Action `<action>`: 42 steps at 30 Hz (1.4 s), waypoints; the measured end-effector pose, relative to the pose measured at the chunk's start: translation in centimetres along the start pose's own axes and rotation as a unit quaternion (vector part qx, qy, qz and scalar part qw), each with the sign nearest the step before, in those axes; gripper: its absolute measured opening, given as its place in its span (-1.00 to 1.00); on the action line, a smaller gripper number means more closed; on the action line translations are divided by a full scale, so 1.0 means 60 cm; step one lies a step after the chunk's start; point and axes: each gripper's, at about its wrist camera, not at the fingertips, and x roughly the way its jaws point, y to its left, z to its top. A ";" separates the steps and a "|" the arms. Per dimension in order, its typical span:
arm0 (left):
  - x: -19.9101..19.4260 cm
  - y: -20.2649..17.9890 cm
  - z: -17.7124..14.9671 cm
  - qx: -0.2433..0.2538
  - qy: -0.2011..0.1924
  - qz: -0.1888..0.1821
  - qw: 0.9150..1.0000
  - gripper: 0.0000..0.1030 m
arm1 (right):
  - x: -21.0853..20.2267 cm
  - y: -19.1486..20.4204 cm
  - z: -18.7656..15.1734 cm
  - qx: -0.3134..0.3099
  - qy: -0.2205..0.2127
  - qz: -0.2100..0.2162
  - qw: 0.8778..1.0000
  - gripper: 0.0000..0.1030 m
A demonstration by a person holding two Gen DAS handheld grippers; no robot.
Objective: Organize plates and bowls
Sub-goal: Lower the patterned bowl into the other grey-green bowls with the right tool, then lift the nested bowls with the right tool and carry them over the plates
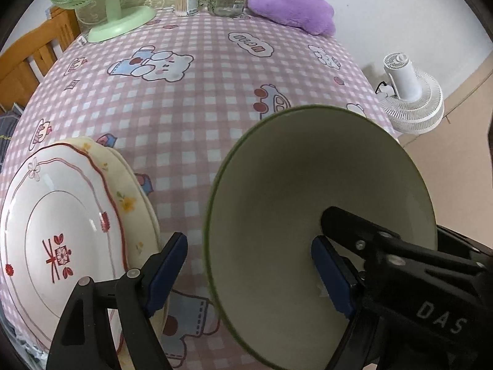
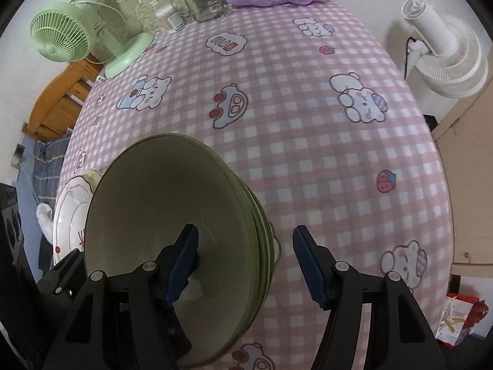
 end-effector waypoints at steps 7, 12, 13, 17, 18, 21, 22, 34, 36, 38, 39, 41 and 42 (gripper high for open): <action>0.004 0.002 0.004 0.003 0.001 -0.029 1.000 0.54 | 0.012 -0.005 0.010 0.001 0.009 0.023 1.000 0.30; 0.007 0.006 0.005 0.005 0.004 -0.053 0.999 0.50 | 0.024 -0.006 0.013 0.006 0.020 0.043 0.999 0.27; 0.008 0.007 0.005 0.005 0.003 -0.057 0.998 0.50 | 0.024 -0.006 0.012 0.005 0.021 0.044 0.999 0.23; 0.011 0.000 0.010 0.011 -0.002 -0.058 0.998 0.49 | 0.025 0.004 0.018 -0.009 0.018 0.048 0.999 0.05; 0.013 -0.001 0.011 0.012 0.001 -0.066 0.998 0.46 | 0.025 0.008 0.020 -0.015 0.017 0.040 0.999 0.03; 0.012 -0.004 0.013 0.015 0.002 -0.068 0.998 0.41 | 0.024 0.007 0.021 -0.013 0.017 0.036 0.999 0.01; 0.013 -0.003 0.013 0.015 0.003 -0.069 0.997 0.41 | 0.024 0.006 0.021 -0.014 0.018 0.036 0.999 0.01; -0.003 -0.005 0.005 0.015 0.007 -0.067 0.998 0.40 | 0.008 0.012 0.011 -0.017 0.022 0.030 0.999 0.02; -0.013 -0.006 0.004 0.016 0.002 -0.067 0.998 0.40 | 0.000 0.014 0.008 -0.018 0.017 0.029 0.999 0.02; -0.023 -0.005 0.002 0.019 -0.005 -0.069 0.997 0.40 | -0.011 0.018 0.005 -0.018 0.009 0.029 0.999 0.02; -0.028 -0.004 0.001 0.020 -0.008 -0.070 0.997 0.40 | -0.015 0.020 0.004 -0.018 0.007 0.029 0.999 0.02; -0.039 -0.004 0.000 0.023 -0.012 -0.070 0.997 0.40 | -0.025 0.025 0.002 -0.016 0.002 0.027 1.000 0.02; -0.045 -0.005 -0.001 0.025 -0.014 -0.071 0.997 0.40 | -0.030 0.028 0.000 -0.014 -0.001 0.027 1.000 0.02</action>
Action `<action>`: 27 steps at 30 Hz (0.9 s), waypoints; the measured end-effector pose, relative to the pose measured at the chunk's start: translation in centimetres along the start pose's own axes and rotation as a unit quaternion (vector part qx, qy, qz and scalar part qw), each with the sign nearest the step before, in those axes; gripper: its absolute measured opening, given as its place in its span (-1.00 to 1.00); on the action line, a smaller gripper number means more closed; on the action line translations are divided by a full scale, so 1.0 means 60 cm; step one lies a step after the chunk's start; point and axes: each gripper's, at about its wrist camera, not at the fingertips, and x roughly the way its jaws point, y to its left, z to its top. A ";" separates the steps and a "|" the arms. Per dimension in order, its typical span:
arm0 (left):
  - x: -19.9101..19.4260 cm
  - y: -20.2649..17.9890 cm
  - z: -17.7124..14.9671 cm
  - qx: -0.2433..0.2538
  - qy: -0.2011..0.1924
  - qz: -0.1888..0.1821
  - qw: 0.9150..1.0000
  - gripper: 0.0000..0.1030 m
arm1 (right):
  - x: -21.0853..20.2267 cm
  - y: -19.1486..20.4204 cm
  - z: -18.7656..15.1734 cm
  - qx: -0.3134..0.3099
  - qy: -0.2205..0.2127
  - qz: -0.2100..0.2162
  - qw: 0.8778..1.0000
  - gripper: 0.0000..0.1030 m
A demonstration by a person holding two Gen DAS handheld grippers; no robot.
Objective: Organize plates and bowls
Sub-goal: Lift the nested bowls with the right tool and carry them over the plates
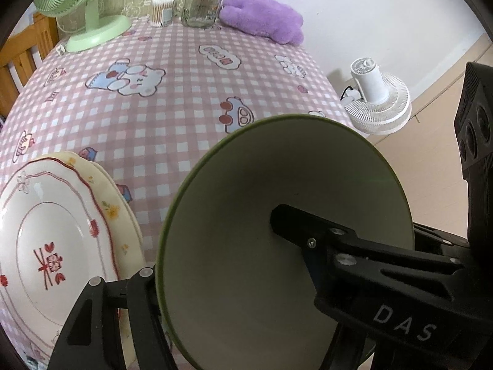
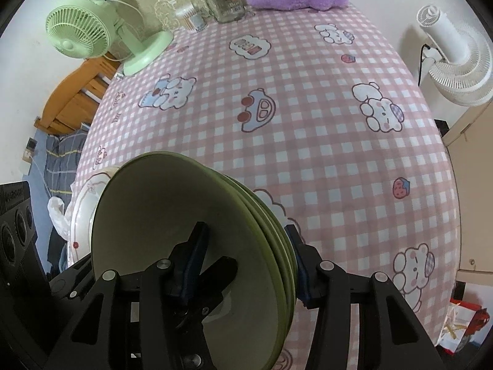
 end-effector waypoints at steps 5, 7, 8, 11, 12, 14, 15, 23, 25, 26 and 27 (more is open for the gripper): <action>-0.030 -0.002 -0.006 0.014 -0.009 -0.005 1.000 0.40 | -0.029 0.019 -0.014 0.011 -0.017 -0.005 1.000 0.02; -0.042 0.000 -0.014 0.021 -0.011 -0.007 1.000 0.40 | -0.040 0.027 -0.023 0.018 -0.024 -0.006 1.000 0.03; -0.047 0.000 -0.017 0.025 -0.011 -0.006 1.000 0.40 | -0.045 0.031 -0.028 0.021 -0.027 -0.007 0.999 0.03; -0.057 0.002 -0.028 0.026 -0.009 -0.002 1.000 0.40 | -0.052 0.035 -0.042 0.034 -0.030 -0.003 0.999 0.03; -0.059 0.002 -0.030 0.024 -0.009 -0.001 1.000 0.40 | -0.053 0.036 -0.045 0.036 -0.029 -0.002 0.999 0.03; -0.064 0.003 -0.034 0.019 -0.014 0.002 1.000 0.40 | -0.056 0.042 -0.049 0.031 -0.027 -0.001 0.999 0.03; -0.067 0.003 -0.035 0.016 -0.019 0.006 1.000 0.40 | -0.057 0.046 -0.049 0.026 -0.028 0.001 0.999 0.03; -0.095 0.025 -0.049 -0.020 -0.037 0.036 0.998 0.40 | -0.055 0.078 -0.047 -0.013 -0.025 0.030 0.999 0.03; -0.100 0.032 -0.048 -0.024 -0.036 0.037 0.998 0.40 | -0.051 0.088 -0.044 -0.019 -0.020 0.032 0.999 0.03; -0.107 0.039 -0.047 -0.025 -0.040 0.037 0.998 0.40 | -0.051 0.095 -0.042 -0.022 -0.019 0.032 0.999 0.03; -0.112 0.045 -0.045 -0.025 -0.043 0.037 0.998 0.40 | -0.051 0.101 -0.041 -0.024 -0.020 0.033 0.999 0.03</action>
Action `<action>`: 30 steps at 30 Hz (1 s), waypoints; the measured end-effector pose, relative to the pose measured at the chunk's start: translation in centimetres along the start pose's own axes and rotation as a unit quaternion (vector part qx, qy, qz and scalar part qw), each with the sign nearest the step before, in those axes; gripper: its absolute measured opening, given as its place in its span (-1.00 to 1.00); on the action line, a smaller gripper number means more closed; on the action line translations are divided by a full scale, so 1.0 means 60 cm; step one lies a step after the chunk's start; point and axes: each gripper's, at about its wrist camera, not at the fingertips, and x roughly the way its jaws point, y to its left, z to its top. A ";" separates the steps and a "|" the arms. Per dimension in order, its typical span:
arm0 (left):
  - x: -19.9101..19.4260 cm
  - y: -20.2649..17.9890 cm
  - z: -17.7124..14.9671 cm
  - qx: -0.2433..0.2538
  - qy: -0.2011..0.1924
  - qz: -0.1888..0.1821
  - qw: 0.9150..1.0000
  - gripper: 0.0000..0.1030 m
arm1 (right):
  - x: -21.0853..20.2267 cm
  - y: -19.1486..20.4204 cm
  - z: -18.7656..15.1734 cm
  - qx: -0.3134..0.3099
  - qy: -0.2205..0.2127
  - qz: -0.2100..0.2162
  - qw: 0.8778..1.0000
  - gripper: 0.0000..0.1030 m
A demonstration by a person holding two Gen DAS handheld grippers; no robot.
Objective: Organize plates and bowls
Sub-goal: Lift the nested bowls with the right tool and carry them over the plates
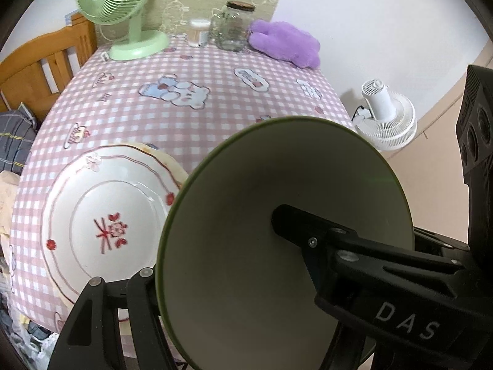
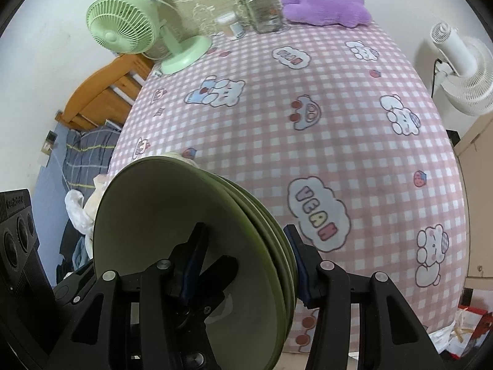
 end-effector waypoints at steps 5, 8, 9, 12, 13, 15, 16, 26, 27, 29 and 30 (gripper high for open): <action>-0.020 0.039 0.013 0.011 -0.006 -0.003 1.000 0.40 | 0.002 0.041 0.007 -0.002 -0.013 -0.002 1.000 0.03; -0.027 0.068 0.017 0.019 0.000 -0.007 1.000 0.40 | 0.011 0.067 0.007 0.008 -0.015 -0.003 1.000 0.03; -0.030 0.076 0.017 0.022 0.002 -0.008 1.000 0.40 | 0.014 0.074 0.006 0.011 -0.015 -0.004 1.000 0.03; -0.034 0.106 0.021 0.030 0.007 -0.012 0.999 0.40 | 0.026 0.099 0.003 0.022 -0.015 -0.008 1.000 0.03; -0.036 0.112 0.022 0.032 0.008 -0.012 0.999 0.40 | 0.032 0.110 0.003 0.026 -0.015 -0.009 1.000 0.03; -0.037 0.132 0.023 0.036 0.012 -0.015 0.999 0.40 | 0.040 0.123 0.002 0.030 -0.015 -0.011 0.999 0.03; -0.037 0.141 0.024 0.038 0.014 -0.017 0.999 0.40 | 0.046 0.132 0.002 0.034 -0.016 -0.012 0.999 0.03; -0.023 0.213 0.026 0.036 0.039 -0.022 0.998 0.40 | 0.095 0.184 -0.002 0.051 0.000 -0.019 0.999 0.03; -0.021 0.218 0.026 0.035 0.043 -0.022 0.998 0.40 | 0.100 0.187 -0.003 0.052 0.004 -0.019 0.998 0.03; -0.015 0.229 0.028 0.033 0.050 -0.022 0.998 0.40 | 0.114 0.194 -0.001 0.056 0.011 -0.020 0.998 0.03; -0.012 0.236 0.029 0.032 0.053 -0.022 0.998 0.40 | 0.119 0.197 -0.001 0.057 0.014 -0.020 0.998 0.03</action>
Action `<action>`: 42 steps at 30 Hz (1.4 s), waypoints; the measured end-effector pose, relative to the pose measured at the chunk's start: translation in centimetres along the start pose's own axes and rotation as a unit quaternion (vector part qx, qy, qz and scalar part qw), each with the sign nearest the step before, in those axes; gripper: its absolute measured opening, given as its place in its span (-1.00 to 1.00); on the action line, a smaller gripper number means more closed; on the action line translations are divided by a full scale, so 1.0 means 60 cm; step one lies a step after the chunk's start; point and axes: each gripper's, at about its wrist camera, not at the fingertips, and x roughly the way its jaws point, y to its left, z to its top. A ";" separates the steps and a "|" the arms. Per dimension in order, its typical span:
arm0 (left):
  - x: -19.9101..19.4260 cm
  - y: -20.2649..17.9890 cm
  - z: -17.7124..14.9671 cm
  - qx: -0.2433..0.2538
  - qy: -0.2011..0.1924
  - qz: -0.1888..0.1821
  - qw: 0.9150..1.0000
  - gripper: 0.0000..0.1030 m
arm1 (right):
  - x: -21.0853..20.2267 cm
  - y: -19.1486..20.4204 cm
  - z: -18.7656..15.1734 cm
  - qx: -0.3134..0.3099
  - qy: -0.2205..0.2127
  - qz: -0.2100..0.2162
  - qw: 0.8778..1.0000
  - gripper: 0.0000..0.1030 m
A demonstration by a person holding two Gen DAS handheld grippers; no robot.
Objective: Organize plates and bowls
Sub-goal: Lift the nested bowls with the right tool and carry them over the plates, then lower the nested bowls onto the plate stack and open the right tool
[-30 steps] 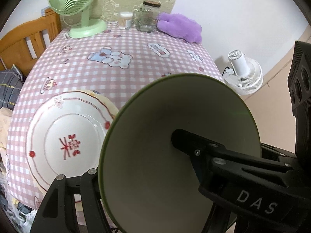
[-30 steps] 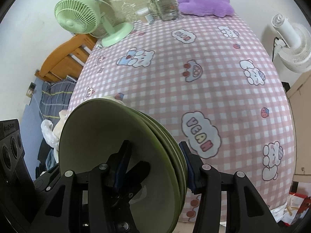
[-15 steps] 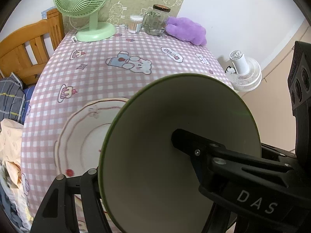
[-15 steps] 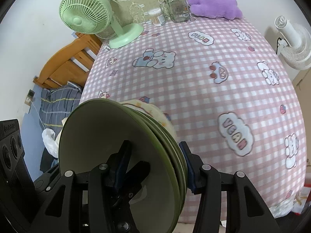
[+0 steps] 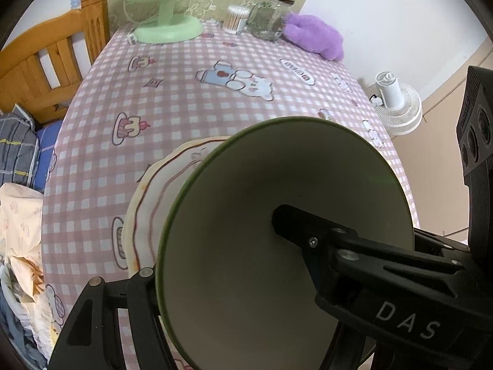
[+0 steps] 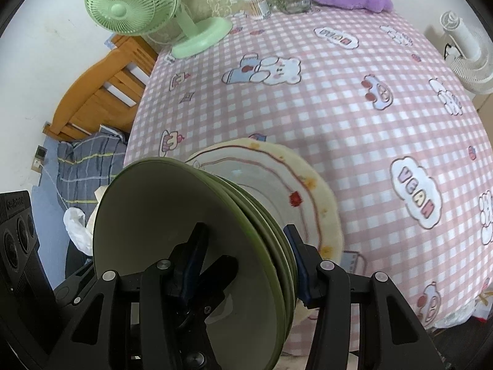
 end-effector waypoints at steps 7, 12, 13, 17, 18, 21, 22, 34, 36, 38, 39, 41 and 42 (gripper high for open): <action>0.015 0.027 0.007 -0.004 0.016 -0.005 1.000 0.40 | 0.035 0.018 0.009 0.006 0.017 -0.007 1.000 0.02; 0.020 0.031 0.016 0.000 0.018 -0.008 1.000 0.40 | 0.044 0.019 0.019 0.009 0.020 -0.014 1.000 0.02; 0.021 0.031 0.018 0.000 0.018 -0.009 1.000 0.40 | 0.045 0.020 0.021 0.009 0.021 -0.015 1.000 0.02; 0.024 0.032 0.022 0.001 0.020 -0.008 1.000 0.45 | 0.048 0.020 0.026 0.008 0.021 -0.017 1.000 0.05; 0.024 0.032 0.022 0.002 0.020 -0.007 1.000 0.47 | 0.048 0.020 0.024 0.008 0.021 -0.016 1.000 0.09; 0.024 0.034 0.022 0.002 0.019 -0.001 1.000 0.52 | 0.050 0.020 0.023 0.005 0.022 -0.013 1.000 0.12; 0.024 0.035 0.022 0.003 0.018 0.003 1.000 0.53 | 0.050 0.021 0.023 0.004 0.022 -0.014 1.000 0.12; -0.014 0.012 0.012 0.025 -0.012 0.066 0.997 0.75 | 0.010 0.028 0.004 -0.013 -0.004 -0.037 0.999 0.40; -0.025 0.007 0.014 0.025 -0.024 0.076 0.997 0.74 | -0.004 0.031 0.003 -0.020 -0.014 -0.037 0.999 0.40; -0.039 0.002 0.013 0.025 -0.041 0.086 0.995 0.74 | -0.020 0.036 0.002 -0.031 -0.029 -0.038 0.998 0.40; -0.048 -0.002 0.011 0.026 -0.052 0.092 0.994 0.74 | -0.030 0.039 0.002 -0.038 -0.039 -0.038 0.998 0.41; -0.064 -0.013 0.008 0.031 -0.073 0.108 0.991 0.74 | -0.048 0.046 -0.001 -0.055 -0.057 -0.035 0.996 0.41; -0.072 -0.018 0.007 0.033 -0.083 0.115 0.989 0.74 | -0.056 0.048 -0.002 -0.062 -0.065 -0.033 0.995 0.41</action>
